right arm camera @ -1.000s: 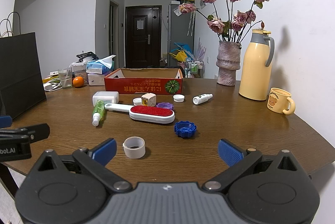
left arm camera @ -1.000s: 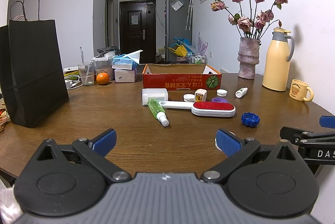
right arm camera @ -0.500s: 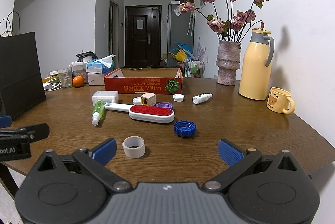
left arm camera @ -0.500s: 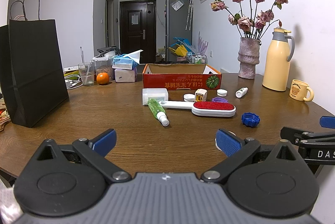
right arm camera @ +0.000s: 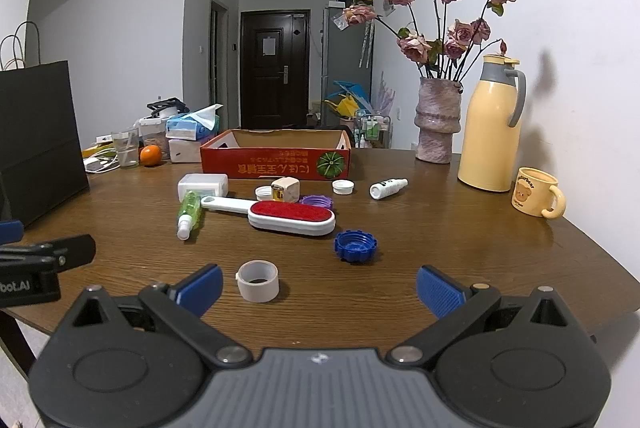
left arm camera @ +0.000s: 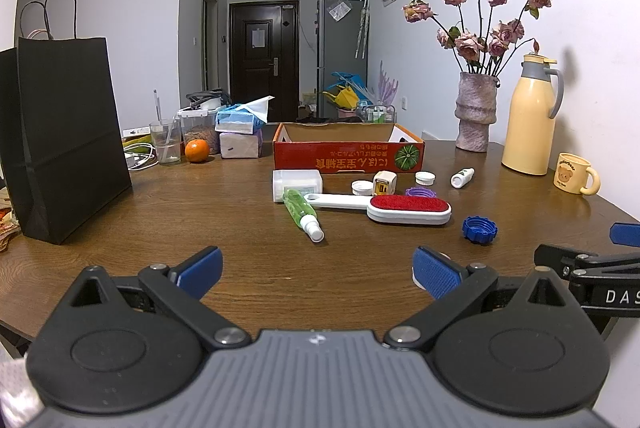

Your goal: Organize rigid objects

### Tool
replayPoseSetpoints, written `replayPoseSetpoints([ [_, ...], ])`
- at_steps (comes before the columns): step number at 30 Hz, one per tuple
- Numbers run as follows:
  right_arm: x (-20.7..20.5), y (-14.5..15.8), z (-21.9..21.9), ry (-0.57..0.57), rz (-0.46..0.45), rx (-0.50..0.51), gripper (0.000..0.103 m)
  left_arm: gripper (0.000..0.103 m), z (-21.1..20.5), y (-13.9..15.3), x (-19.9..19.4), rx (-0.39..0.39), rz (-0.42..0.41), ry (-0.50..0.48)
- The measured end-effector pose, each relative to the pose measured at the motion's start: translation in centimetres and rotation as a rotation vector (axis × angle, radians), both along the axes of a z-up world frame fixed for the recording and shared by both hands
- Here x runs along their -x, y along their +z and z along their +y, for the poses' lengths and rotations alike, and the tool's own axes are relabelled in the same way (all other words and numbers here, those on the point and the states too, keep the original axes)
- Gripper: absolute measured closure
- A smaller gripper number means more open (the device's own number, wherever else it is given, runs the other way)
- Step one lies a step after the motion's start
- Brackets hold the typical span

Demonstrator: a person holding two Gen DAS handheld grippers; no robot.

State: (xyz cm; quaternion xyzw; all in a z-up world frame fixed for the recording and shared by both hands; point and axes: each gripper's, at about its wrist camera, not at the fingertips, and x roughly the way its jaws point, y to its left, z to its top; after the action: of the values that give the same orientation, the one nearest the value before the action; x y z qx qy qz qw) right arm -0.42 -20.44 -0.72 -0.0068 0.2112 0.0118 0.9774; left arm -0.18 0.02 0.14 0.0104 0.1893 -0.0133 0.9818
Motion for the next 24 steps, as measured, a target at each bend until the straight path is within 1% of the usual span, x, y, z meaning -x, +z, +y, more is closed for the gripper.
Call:
replayPoseSetpoints([
  [9, -0.7, -0.3, 0.0, 0.001, 0.015, -0.003, 0.0, 0.0, 0.3, -0.3, -0.5, -0.001, 0.009, 0.002],
  [14, -1.5, -0.4, -0.3, -0.013, 0.022, -0.006, 0.001, 0.0, 0.0, -1.1, -2.2, -0.007, 0.02, -0.004],
  [24, -4.4, -1.8, -0.1, 0.027, 0.068, 0.006, 0.002, 0.0, -0.4, -2.4, -5.2, -0.014, 0.051, -0.013],
])
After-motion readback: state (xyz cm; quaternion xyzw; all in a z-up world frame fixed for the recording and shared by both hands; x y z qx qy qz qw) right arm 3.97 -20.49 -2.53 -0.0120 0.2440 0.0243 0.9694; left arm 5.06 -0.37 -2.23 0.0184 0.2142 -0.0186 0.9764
